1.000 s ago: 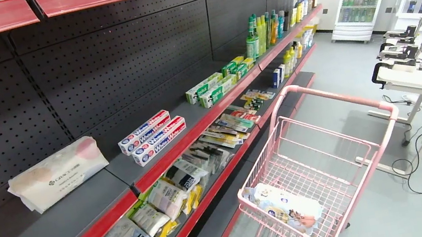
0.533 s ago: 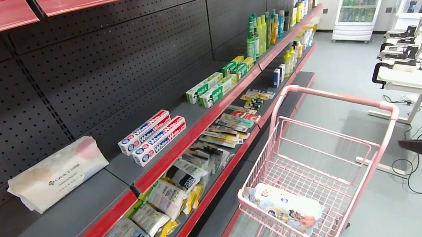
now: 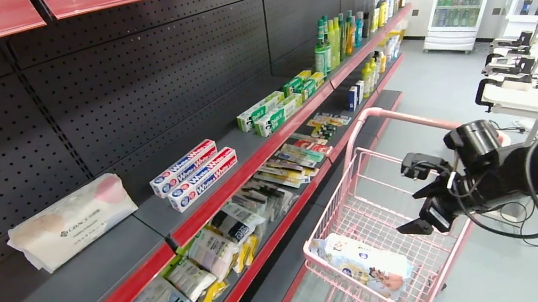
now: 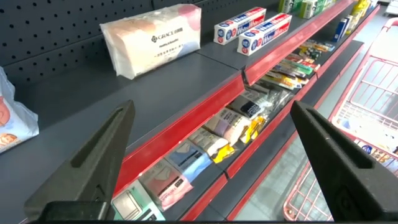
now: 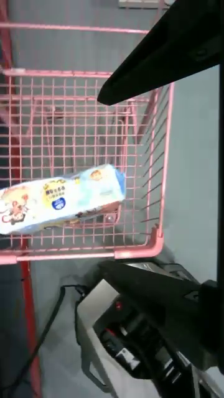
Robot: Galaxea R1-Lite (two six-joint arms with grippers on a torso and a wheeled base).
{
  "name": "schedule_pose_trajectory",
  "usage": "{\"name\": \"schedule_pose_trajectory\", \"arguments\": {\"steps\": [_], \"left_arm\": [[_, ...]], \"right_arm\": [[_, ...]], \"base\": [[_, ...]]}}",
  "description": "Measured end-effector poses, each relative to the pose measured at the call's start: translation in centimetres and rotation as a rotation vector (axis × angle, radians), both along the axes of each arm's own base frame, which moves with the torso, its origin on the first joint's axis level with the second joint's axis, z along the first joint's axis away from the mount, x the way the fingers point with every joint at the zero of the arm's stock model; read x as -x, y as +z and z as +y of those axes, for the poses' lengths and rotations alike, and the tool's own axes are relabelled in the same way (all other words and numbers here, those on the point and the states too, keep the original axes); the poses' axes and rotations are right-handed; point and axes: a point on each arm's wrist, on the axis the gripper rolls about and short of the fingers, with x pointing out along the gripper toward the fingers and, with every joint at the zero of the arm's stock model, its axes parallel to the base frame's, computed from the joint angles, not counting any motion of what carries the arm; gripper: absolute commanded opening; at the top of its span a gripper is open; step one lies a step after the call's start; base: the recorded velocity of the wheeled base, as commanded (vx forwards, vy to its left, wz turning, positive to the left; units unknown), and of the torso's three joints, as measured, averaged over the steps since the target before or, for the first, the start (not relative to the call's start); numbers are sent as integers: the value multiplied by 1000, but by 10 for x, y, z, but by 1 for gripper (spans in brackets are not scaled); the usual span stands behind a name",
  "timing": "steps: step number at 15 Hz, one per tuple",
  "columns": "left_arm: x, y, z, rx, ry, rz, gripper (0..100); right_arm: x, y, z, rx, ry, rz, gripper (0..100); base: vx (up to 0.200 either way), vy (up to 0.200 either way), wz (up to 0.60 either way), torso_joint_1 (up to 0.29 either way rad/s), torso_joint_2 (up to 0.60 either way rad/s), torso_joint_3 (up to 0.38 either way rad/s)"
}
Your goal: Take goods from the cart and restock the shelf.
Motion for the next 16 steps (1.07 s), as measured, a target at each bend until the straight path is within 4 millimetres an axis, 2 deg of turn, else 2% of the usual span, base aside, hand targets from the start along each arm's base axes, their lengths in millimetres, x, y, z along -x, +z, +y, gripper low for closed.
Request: {"name": "schedule_pose_trajectory", "arguments": {"steps": [2, 5, 8, 16], "left_arm": [[0, 0, 0, 0, 0, 0, 100], [0, 0, 0, 0, 0, 0, 100], [0, 0, 0, 0, 0, 0, 100], [0, 0, 0, 0, 0, 0, 100]], "right_arm": [[-8, -27, 12, 17, 56, 43, 100], [-8, -53, 16, 37, 90, 110, 100], [-14, -67, 17, 46, 105, 129, 100], [-25, -85, 23, 75, 167, 128, 100]], "base": [[0, 0, 0, 0, 0, 0], [0, 0, 0, -79, 173, 84], [0, 0, 0, -82, 191, 97], [0, 0, 0, -105, 228, 120]]}}
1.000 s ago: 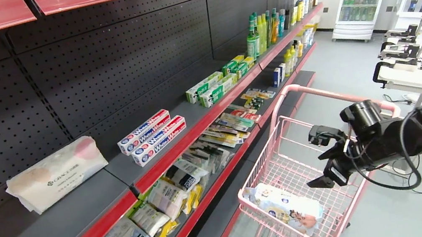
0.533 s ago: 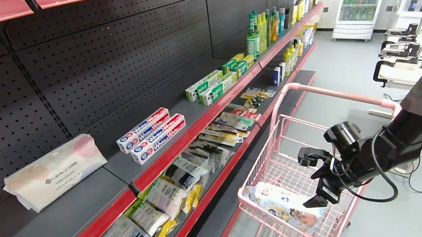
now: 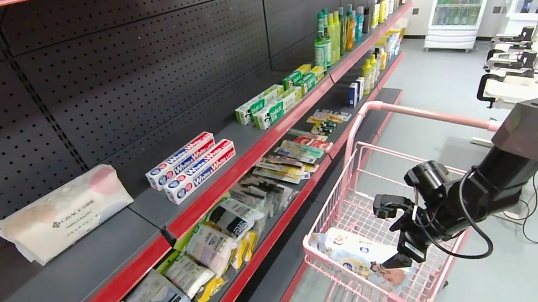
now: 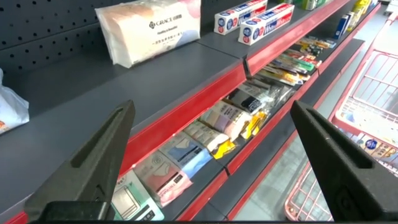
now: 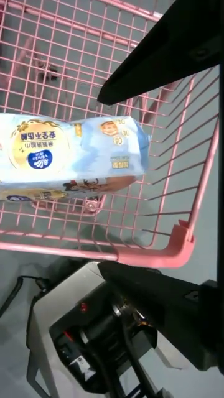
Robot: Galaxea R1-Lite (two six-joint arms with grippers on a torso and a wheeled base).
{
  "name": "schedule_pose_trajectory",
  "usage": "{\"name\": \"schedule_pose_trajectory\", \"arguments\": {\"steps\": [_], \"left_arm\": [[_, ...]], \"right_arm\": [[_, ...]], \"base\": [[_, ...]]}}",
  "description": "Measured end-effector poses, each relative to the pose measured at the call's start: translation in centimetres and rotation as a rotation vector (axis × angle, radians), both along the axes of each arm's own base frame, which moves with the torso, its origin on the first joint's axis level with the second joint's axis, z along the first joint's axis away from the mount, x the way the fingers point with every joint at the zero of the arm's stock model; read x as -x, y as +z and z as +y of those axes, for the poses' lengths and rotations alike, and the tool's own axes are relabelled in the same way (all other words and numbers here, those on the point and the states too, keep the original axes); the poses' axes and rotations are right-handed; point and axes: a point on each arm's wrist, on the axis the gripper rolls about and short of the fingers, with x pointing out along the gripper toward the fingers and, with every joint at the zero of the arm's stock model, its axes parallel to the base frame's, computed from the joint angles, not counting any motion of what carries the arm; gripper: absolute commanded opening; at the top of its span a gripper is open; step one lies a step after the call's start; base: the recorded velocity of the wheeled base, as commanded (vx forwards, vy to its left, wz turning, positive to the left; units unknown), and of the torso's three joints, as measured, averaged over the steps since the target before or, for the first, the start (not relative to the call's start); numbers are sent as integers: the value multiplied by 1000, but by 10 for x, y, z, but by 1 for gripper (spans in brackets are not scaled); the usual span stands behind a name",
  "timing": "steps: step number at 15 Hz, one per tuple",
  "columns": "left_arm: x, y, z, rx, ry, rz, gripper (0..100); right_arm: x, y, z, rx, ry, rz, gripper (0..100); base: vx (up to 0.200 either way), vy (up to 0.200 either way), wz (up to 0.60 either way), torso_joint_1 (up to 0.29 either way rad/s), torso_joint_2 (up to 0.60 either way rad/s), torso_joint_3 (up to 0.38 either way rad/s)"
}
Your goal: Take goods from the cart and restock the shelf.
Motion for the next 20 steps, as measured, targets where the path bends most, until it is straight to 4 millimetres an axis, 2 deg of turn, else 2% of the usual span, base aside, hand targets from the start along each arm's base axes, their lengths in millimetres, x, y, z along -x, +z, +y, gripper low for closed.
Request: {"name": "schedule_pose_trajectory", "arguments": {"steps": [5, 16, 20], "left_arm": [[0, 0, 0, 0, 0, 1, 100], [0, 0, 0, 0, 0, 0, 100], [0, 0, 0, 0, 0, 0, 100]], "right_arm": [[-2, -8, -5, 7, -6, 15, 100], [-23, -10, -33, 22, -46, -43, 100], [-24, -16, -37, -19, -64, -19, 100]], "base": [[0, 0, 0, -153, 328, 173], [0, 0, 0, -155, 345, 186], [0, 0, 0, -26, 56, 30]]}}
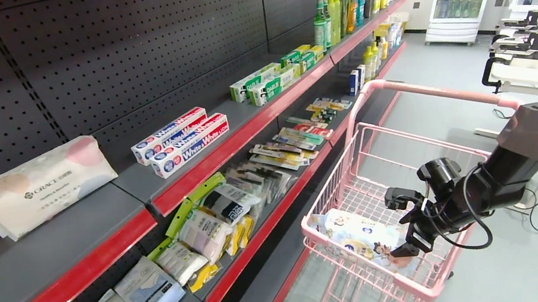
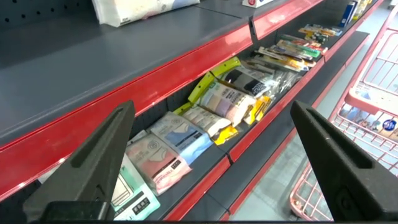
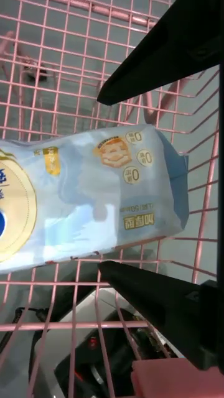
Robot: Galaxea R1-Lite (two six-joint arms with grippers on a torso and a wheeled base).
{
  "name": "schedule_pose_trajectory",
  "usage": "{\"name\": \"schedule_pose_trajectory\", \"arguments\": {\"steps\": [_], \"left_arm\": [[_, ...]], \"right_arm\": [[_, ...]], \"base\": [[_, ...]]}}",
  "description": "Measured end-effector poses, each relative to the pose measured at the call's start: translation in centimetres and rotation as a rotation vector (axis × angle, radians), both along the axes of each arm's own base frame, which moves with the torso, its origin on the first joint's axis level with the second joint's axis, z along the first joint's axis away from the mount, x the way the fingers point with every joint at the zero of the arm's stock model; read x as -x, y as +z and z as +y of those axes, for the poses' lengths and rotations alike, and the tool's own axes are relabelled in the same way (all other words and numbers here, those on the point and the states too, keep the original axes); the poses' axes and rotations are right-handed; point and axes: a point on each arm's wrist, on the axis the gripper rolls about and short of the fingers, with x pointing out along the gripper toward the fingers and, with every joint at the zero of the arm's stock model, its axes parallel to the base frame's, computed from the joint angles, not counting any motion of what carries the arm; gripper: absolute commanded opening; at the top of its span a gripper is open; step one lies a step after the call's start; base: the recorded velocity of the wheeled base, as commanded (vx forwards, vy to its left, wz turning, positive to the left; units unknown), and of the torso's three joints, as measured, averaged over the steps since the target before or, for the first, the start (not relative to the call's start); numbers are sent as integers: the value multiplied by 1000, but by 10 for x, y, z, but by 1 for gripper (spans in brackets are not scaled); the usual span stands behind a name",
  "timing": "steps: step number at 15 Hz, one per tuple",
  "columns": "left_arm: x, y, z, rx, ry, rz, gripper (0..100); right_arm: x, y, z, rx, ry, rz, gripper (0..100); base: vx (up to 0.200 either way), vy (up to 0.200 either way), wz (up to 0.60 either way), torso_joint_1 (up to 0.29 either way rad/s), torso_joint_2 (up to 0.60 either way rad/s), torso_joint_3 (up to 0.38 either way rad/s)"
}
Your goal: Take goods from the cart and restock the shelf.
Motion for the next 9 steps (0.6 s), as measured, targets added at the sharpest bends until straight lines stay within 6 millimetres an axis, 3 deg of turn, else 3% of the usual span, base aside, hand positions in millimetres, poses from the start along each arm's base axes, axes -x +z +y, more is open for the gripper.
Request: {"name": "schedule_pose_trajectory", "arguments": {"steps": [9], "left_arm": [[0, 0, 0, 0, 0, 0, 100]], "right_arm": [[-9, -15, 14, -17, 30, 11, 100]], "base": [[0, 0, 0, 0, 0, 0]]}}
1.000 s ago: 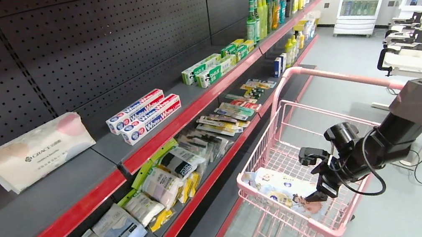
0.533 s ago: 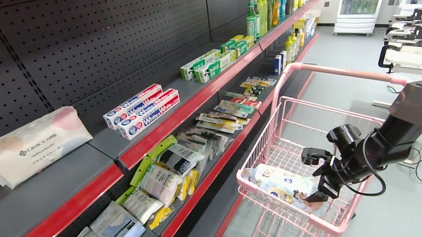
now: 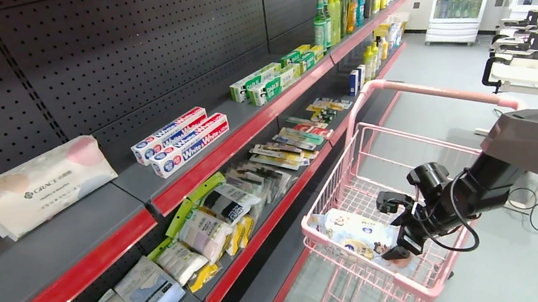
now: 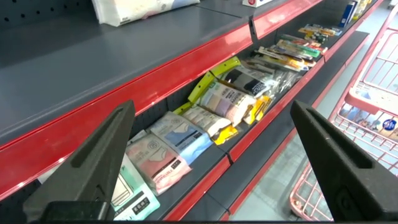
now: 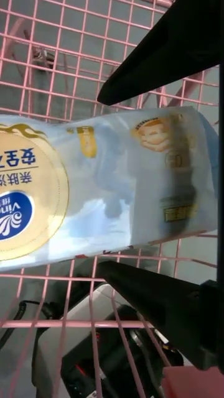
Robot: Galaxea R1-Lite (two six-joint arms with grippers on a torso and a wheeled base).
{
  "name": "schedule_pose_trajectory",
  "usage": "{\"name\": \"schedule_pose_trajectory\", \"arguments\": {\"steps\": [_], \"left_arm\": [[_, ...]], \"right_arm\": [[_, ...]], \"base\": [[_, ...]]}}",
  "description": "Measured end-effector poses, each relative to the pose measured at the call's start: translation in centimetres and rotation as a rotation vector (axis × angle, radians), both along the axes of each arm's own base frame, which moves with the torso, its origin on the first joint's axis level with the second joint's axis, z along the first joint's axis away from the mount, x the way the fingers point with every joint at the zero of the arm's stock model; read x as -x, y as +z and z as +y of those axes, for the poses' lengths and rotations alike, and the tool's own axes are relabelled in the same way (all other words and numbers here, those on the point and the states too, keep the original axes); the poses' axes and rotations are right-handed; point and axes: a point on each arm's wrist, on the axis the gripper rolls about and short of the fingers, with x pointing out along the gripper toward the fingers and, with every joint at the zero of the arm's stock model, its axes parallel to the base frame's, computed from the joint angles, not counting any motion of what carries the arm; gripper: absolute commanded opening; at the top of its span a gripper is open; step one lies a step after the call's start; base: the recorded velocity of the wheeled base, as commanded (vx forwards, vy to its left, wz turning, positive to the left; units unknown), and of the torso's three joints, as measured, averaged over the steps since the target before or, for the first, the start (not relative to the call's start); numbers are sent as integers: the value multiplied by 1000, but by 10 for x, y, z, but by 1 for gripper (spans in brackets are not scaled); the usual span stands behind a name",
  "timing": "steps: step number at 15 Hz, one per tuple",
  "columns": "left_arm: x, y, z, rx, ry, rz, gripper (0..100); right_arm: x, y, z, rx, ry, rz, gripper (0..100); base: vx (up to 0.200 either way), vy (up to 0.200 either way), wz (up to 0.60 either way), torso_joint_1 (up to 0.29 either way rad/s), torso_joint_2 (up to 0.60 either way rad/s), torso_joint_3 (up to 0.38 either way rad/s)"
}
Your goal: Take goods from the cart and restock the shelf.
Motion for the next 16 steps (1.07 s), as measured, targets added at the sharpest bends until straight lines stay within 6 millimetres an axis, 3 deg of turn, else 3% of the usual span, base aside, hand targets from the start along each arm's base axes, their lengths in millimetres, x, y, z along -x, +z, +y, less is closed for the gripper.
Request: {"name": "schedule_pose_trajectory", "arguments": {"steps": [7, 16], "left_arm": [[0, 0, 0, 0, 0, 0, 100], [0, 0, 0, 0, 0, 0, 100]], "right_arm": [[3, -3, 14, 21, 28, 9, 100], [3, -3, 16, 20, 19, 12, 100]], "base": [[0, 0, 0, 0, 0, 0], [0, 0, 0, 0, 0, 0]]}}
